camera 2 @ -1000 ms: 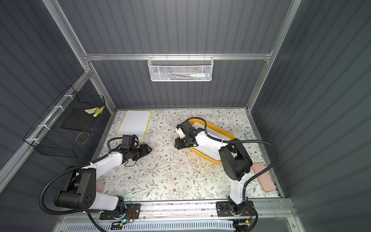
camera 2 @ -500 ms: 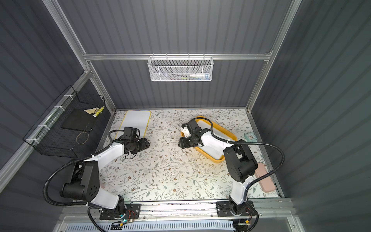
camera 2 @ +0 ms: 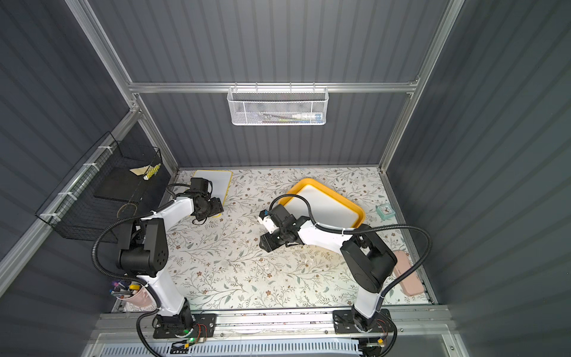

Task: Put the whiteboard into the storage box
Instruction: Adjust the storage box at the center of the board, then move the whiteboard to the center of the board.

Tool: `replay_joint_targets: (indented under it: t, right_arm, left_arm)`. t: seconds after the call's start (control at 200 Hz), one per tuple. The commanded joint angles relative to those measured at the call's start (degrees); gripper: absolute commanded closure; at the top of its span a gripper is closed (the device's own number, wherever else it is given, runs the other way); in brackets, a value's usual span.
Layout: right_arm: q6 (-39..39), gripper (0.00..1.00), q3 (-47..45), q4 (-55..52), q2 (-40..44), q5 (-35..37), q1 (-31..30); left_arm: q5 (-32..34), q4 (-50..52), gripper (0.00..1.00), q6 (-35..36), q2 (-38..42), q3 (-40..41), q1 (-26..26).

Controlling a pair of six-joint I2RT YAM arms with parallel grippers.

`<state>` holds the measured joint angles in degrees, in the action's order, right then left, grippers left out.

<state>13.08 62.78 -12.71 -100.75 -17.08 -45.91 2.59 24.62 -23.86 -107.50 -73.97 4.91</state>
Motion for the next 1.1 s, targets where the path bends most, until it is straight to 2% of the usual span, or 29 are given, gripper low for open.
replay_joint_targets:
  t: [0.0,0.19,0.4,0.55,0.701,0.976,1.096]
  right_arm:
    - [-0.1,0.44,-2.1,4.0,1.8,0.2,-0.1]
    - [0.4,0.44,-2.6,4.7,1.7,0.0,-0.3]
    - [0.1,0.44,-3.4,4.3,3.6,1.6,-0.3]
    - [0.1,0.43,-3.1,4.1,2.9,1.7,-0.3]
    - [0.5,0.43,-3.1,4.6,2.8,0.7,-0.3]
    - [0.9,0.43,-3.4,5.0,3.0,0.5,-0.2]
    - [1.2,0.43,-3.5,5.3,2.9,0.4,-0.1]
  left_arm:
    - [-1.7,1.2,0.26,2.3,-4.0,-4.0,-0.8]
    - [-0.3,3.7,0.27,2.9,-10.1,-11.5,-2.0]
    - [-1.4,3.8,0.28,1.9,-11.1,-11.0,-2.2]
    - [-0.9,1.0,0.27,1.0,-7.1,-3.5,-2.2]
    - [-2.9,1.1,0.27,0.6,-4.8,0.4,-2.1]
    - [-12.5,-6.1,0.27,-3.7,1.1,11.8,-1.8]
    - [-14.6,-8.9,0.27,-6.0,3.1,16.8,0.6]
